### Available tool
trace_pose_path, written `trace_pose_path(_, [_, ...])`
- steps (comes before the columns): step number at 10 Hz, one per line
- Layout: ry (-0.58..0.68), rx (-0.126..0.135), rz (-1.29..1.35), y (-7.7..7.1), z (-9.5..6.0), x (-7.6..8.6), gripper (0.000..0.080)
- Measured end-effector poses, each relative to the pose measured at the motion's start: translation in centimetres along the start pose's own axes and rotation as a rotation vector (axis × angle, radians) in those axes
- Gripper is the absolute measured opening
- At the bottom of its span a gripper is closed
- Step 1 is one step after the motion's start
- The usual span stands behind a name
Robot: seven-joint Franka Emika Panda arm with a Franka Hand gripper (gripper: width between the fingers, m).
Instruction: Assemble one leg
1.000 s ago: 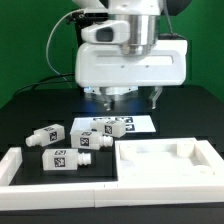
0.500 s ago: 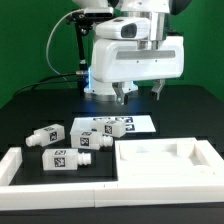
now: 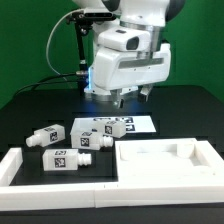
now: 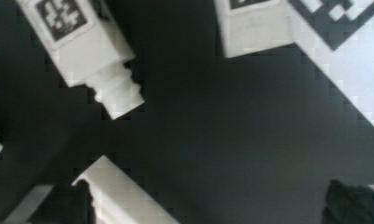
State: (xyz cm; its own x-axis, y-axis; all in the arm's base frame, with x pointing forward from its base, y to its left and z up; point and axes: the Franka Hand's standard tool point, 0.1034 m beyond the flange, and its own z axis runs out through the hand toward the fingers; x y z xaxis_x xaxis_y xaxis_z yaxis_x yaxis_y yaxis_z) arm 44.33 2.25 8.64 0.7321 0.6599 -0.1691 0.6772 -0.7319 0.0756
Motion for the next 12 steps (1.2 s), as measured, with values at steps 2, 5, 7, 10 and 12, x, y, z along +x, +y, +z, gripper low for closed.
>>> trace_pose_path(2, [-0.135, 0.027, 0.004, -0.7, 0.2, 0.3, 0.0649])
trace_pose_path(5, [-0.382, 0.034, -0.046, -0.5, 2.6, -3.1, 0.0649])
trace_pose_path(7, [-0.501, 0.029, 0.021, -1.0, 2.3, -2.4, 0.0649])
trace_pose_path(10, [-0.625, 0.046, -0.005, -1.2, 3.3, -2.8, 0.0649])
trace_pose_path(12, [-0.668, 0.054, -0.025, -1.1, 5.1, -4.3, 0.0649])
